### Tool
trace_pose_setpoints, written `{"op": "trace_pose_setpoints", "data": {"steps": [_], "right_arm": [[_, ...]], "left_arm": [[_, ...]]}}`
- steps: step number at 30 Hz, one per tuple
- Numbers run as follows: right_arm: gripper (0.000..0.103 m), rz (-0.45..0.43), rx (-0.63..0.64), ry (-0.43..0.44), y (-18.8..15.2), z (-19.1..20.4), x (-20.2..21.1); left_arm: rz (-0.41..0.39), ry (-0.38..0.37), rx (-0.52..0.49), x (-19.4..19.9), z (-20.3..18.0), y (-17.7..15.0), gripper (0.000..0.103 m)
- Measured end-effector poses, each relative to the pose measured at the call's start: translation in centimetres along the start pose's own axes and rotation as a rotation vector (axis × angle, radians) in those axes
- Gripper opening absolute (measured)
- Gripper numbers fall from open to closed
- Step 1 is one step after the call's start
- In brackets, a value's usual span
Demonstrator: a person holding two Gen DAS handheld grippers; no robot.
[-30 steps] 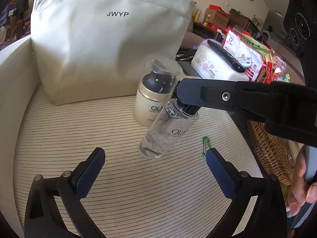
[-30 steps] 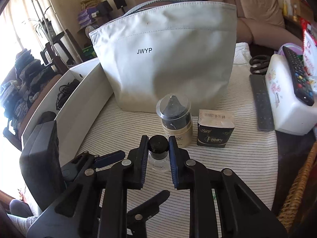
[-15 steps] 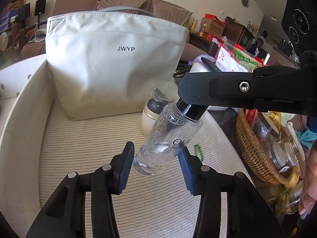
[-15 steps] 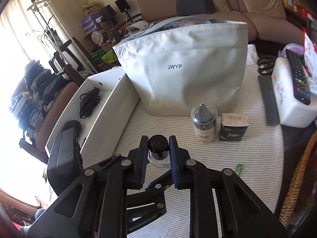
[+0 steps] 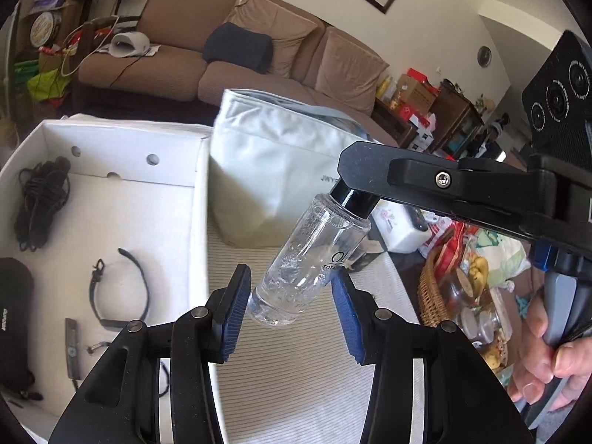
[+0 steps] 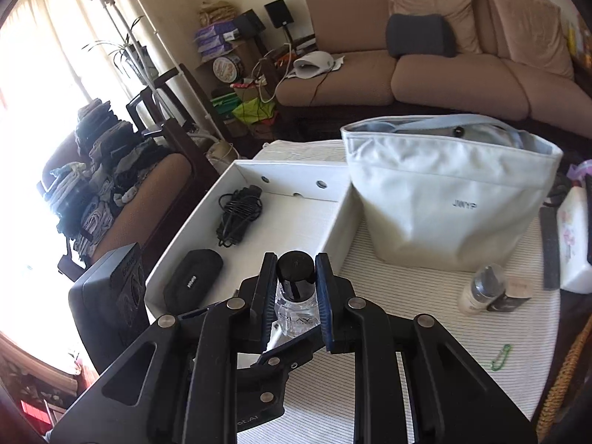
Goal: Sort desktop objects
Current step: 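Lift the Olay bottle and carry it toward the white box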
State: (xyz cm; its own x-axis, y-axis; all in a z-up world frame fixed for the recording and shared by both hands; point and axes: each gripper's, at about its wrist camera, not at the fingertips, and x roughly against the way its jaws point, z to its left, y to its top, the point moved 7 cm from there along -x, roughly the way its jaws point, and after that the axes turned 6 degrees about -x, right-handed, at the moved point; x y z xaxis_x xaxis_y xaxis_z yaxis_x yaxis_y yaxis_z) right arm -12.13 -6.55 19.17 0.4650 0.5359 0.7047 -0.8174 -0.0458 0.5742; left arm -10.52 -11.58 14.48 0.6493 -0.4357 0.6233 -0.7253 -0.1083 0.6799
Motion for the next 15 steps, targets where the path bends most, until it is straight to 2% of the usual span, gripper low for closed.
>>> {"op": "trace_pose_setpoints", "data": {"steps": [7, 15], "right_arm": [[0.019, 0.048, -0.023, 0.018, 1.9, 4.7, -7.8], [0.019, 0.088, 0.001, -0.041, 4.5, 6.2, -18.1]], "left_arm": [[0.071, -0.008, 0.097, 1.1, 9.1, 1.7, 0.045], [0.183, 0.03, 0.161, -3.6, 18.8, 4.0, 0.045]]}}
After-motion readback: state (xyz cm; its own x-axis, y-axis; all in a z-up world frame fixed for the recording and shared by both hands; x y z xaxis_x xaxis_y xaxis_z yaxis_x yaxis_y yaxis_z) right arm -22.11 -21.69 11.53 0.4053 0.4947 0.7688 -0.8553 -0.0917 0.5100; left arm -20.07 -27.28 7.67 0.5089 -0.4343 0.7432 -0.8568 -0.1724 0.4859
